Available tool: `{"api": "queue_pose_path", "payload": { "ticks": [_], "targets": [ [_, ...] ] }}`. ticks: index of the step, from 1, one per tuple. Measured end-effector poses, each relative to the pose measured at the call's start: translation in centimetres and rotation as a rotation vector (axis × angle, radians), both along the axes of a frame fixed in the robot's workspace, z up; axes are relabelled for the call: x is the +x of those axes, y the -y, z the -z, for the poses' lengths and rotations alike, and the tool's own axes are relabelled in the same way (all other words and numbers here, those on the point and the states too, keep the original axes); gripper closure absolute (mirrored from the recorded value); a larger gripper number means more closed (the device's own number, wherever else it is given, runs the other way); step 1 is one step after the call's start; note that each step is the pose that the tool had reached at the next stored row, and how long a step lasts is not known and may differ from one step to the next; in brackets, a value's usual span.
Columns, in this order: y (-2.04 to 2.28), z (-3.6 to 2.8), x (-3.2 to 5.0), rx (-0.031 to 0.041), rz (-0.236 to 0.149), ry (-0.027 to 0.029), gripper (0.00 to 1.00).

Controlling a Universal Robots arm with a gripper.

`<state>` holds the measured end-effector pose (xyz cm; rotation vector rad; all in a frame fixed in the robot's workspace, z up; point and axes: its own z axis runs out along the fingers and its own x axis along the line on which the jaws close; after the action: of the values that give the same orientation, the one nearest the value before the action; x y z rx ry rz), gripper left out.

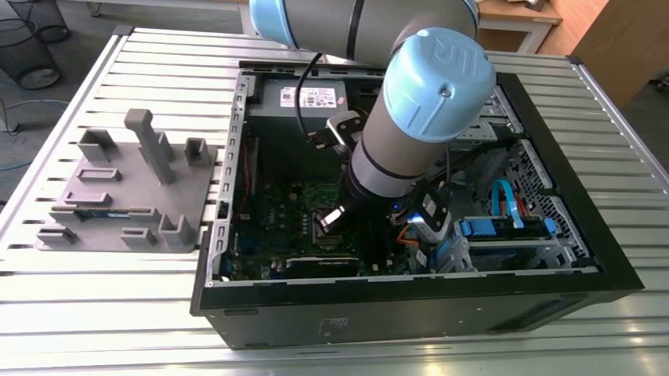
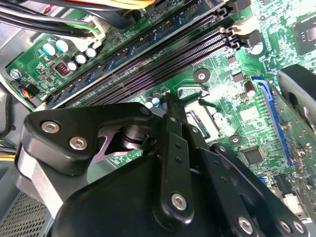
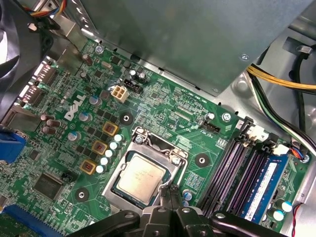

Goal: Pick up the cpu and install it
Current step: 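Install the first cpu locking lever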

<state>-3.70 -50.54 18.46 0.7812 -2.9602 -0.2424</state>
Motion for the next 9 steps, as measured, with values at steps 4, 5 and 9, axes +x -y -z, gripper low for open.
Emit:
{"api": "queue_pose_path", "payload": {
  "ticks": [4,5,9],
  "targets": [
    [0.06,-0.09,0.00,0.0001,-0.006,0.0001,0.89],
    [0.06,-0.10,0.00,0.0001,-0.007,0.0000,0.89],
    [0.07,-0.12,0.00,-0.0005,-0.008,-0.0002,0.89]
  ]
}}
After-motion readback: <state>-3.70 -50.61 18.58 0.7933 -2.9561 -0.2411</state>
